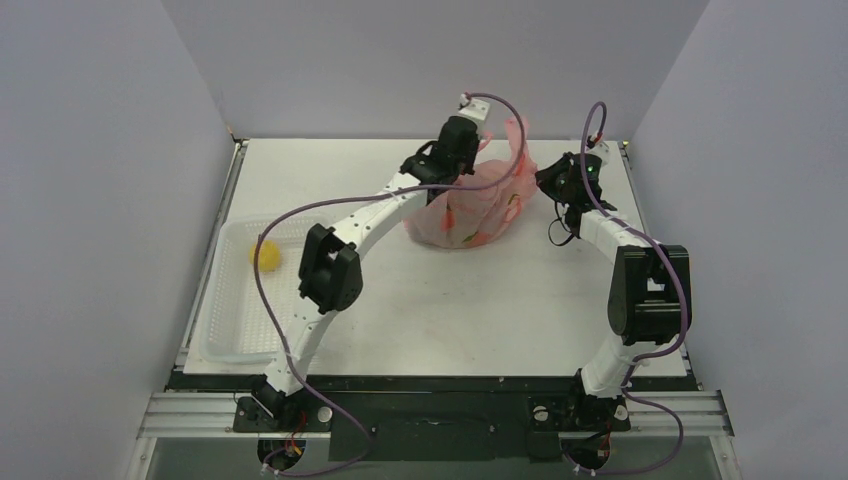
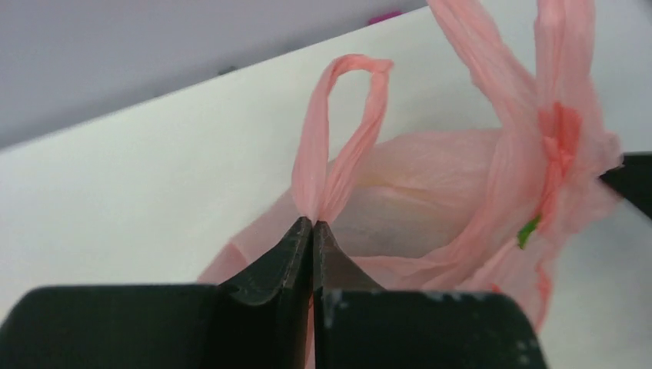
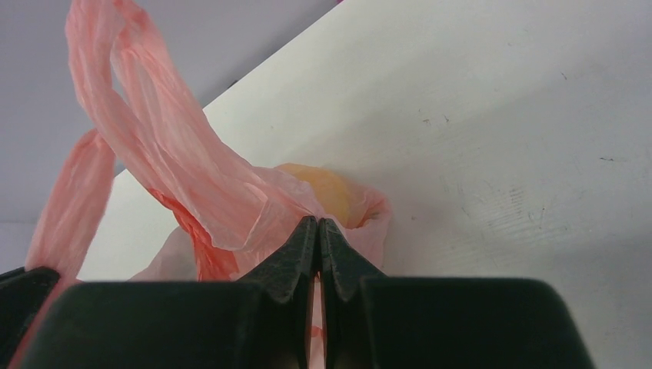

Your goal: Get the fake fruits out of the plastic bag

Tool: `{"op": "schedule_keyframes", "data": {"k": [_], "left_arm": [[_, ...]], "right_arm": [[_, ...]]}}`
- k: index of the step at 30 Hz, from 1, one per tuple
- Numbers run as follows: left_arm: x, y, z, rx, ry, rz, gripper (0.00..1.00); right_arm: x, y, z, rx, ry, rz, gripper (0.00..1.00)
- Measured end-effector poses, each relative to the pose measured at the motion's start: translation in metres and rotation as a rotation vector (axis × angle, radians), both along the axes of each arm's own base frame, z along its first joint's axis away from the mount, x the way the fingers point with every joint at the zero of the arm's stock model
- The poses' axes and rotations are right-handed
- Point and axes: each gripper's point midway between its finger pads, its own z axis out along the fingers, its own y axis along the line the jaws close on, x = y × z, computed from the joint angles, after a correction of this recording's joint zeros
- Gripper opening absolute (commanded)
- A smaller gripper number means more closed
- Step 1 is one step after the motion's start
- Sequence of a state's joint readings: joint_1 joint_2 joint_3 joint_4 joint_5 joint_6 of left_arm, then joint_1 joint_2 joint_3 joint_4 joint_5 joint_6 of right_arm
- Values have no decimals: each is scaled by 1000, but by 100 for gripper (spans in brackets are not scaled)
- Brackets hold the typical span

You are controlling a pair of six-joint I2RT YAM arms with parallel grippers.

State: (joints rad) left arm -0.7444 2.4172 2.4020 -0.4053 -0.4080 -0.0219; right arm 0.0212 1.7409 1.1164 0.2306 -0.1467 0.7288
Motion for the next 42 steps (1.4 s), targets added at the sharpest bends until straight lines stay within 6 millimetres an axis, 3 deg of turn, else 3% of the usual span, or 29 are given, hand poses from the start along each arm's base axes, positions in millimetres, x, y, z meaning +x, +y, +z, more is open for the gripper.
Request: {"op": "schedule_keyframes", "data": {"k": [4,10,14,17,23,28,37,42], "left_arm": [[6,25,13,-444,112,-2,0],[27,110,53,-1192,34,-23,0],[22,123,58,-1471,43,-152,0],[8,111,62,-1553,92,-253,0],[-23,90,82,-1585,135,-420,0],[-26,87,68,-1556,178,-415,0],[-32,75,52,-1520,239,-383,0],[-39,69,57,-1506,258,-393,0]], "right_arm": [[0,0,0,-1,0,1,0],[1,4,3,29,-7,7,0],[3,7,8,66,-28,8,0],[3,11,11,96,-41,16,1],[1,14,10,91,-39,38,37],[-10,9,20,40,-24,37,49],[-17,18,108,-117,-174,101,60],[-2,26,129,-263,-179,127,69]]}}
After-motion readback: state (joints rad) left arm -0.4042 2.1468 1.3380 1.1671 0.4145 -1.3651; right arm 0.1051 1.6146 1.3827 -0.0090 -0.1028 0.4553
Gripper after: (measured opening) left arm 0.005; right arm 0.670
